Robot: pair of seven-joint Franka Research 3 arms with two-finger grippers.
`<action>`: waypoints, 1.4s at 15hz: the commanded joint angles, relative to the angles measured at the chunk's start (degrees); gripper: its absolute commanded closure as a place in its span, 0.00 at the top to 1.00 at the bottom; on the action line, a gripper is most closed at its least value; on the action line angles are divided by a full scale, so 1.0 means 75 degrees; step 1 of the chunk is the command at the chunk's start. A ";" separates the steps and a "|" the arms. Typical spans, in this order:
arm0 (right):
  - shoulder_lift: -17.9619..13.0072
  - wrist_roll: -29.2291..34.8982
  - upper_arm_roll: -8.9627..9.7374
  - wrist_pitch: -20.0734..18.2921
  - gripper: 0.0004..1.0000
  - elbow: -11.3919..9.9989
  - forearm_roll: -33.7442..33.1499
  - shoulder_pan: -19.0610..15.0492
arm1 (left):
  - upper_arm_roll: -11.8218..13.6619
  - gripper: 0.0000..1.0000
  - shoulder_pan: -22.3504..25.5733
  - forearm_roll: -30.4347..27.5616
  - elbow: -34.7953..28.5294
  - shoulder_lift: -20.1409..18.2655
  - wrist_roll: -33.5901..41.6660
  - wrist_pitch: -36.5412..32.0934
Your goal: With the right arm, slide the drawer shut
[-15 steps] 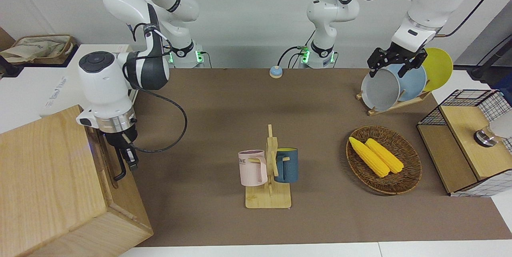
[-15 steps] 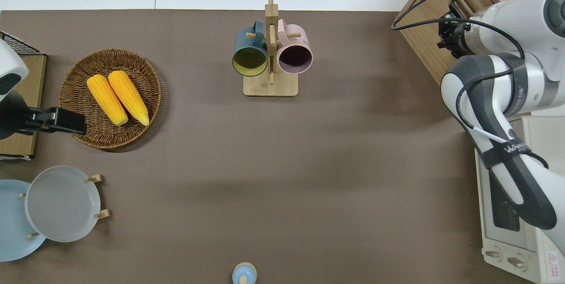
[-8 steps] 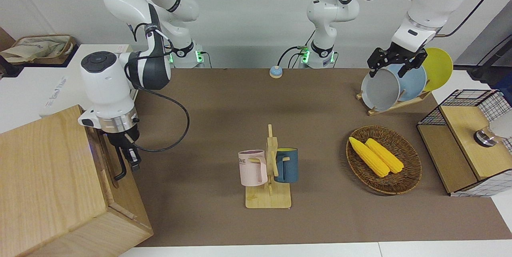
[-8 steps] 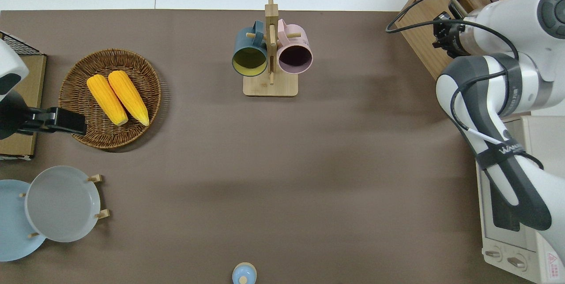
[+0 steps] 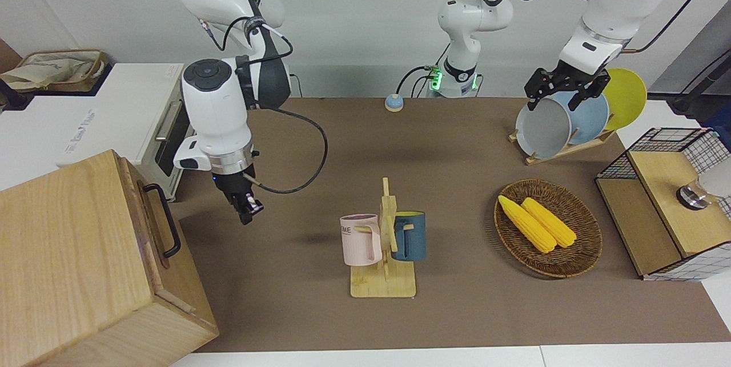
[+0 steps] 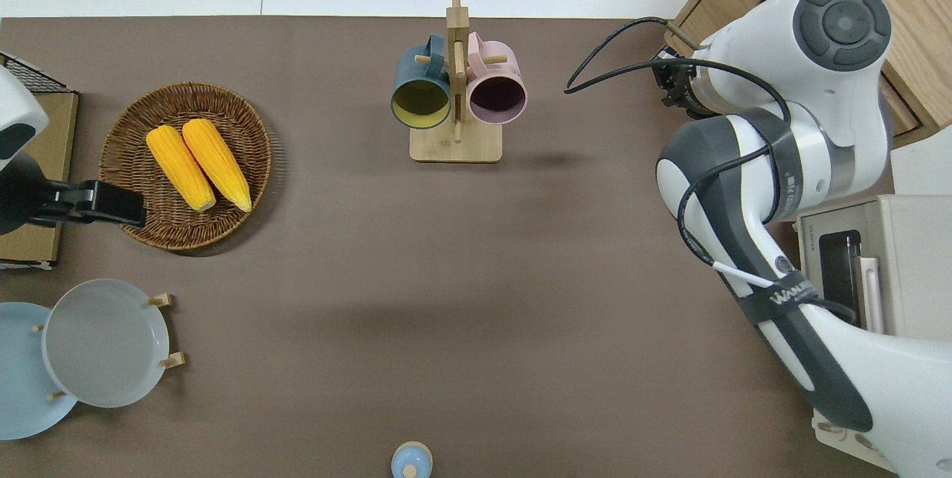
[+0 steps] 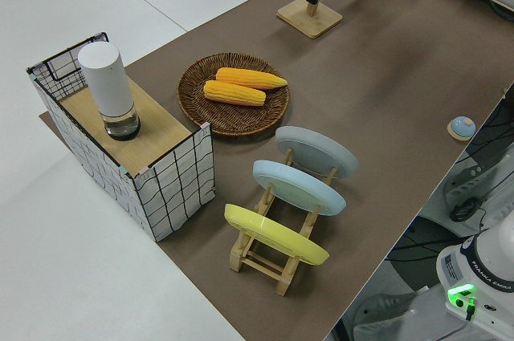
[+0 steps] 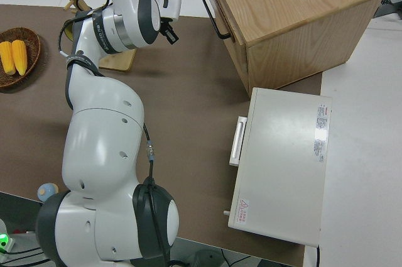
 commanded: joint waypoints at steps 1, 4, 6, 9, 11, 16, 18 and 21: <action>-0.0693 -0.0857 0.0002 -0.0454 0.00 -0.0608 0.0297 0.0162 | -0.0049 0.99 0.0029 0.0131 0.0199 0.0087 0.0074 -0.0150; -0.1348 -0.2365 0.0002 -0.1553 0.00 -0.0854 0.0733 0.0175 | -0.0049 0.99 0.0029 0.0131 0.0187 0.0087 0.0074 -0.0150; -0.1700 -0.3469 -0.0010 -0.2164 0.00 -0.0971 0.0745 0.0151 | -0.0049 0.99 0.0029 0.0131 0.0187 0.0087 0.0074 -0.0150; -0.2193 -0.4841 0.0002 -0.2717 0.00 -0.1124 0.0780 0.0070 | -0.0049 0.99 0.0029 0.0131 0.0199 0.0087 0.0074 -0.0150; -0.2451 -0.5626 0.0002 -0.2916 0.00 -0.1183 0.0931 -0.0024 | -0.0049 0.99 0.0029 0.0131 0.0199 0.0087 0.0074 -0.0150; -0.2873 -0.7280 0.0351 -0.3280 0.00 -0.1195 0.1154 -0.0643 | -0.0049 0.99 0.0029 0.0131 0.0187 0.0087 0.0074 -0.0150; -0.2897 -0.7516 0.0599 -0.3292 0.00 -0.1206 0.1295 -0.1008 | -0.0049 0.99 0.0029 0.0131 0.0199 0.0087 0.0074 -0.0150; -0.2851 -0.7611 0.0588 -0.3292 0.29 -0.1148 0.1319 -0.1032 | -0.0049 0.99 0.0029 0.0131 0.0199 0.0087 0.0074 -0.0150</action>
